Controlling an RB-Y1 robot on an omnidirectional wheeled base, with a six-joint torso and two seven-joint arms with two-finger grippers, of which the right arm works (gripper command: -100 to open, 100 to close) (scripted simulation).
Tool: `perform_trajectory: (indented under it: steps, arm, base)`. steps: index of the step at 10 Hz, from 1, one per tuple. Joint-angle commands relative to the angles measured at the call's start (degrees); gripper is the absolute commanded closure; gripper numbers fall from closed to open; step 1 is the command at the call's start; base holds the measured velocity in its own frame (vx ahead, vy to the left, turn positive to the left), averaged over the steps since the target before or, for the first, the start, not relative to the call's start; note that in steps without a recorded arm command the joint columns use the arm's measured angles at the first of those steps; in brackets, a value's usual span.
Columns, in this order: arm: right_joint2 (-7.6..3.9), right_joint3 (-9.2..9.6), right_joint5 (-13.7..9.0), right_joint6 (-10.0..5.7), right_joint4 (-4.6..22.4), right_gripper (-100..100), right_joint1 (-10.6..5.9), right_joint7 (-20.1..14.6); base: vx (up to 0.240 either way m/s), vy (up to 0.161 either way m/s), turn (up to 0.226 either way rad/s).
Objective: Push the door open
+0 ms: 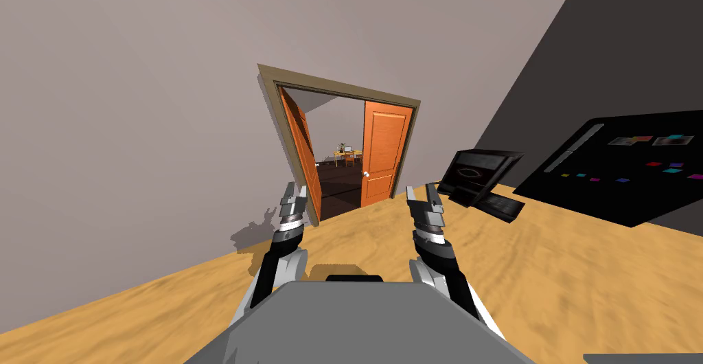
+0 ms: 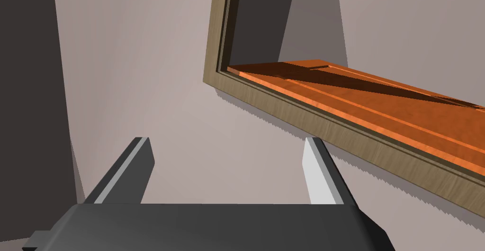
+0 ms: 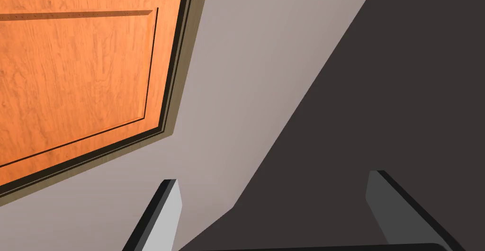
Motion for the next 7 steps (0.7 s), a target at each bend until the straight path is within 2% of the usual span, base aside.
perform_trajectory:
  steps: [1, 7]
  arm:
    - [-0.43, -0.10, 0.5, -0.30, 1.6, -100, -0.59, 1.2]
    - [-1.86, -0.53, 2.7, -1.53, 8.3, -100, -3.02, 5.9]
  base:
    - [0.104, -0.072, 0.011]
    - [0.130, -0.002, -0.004]
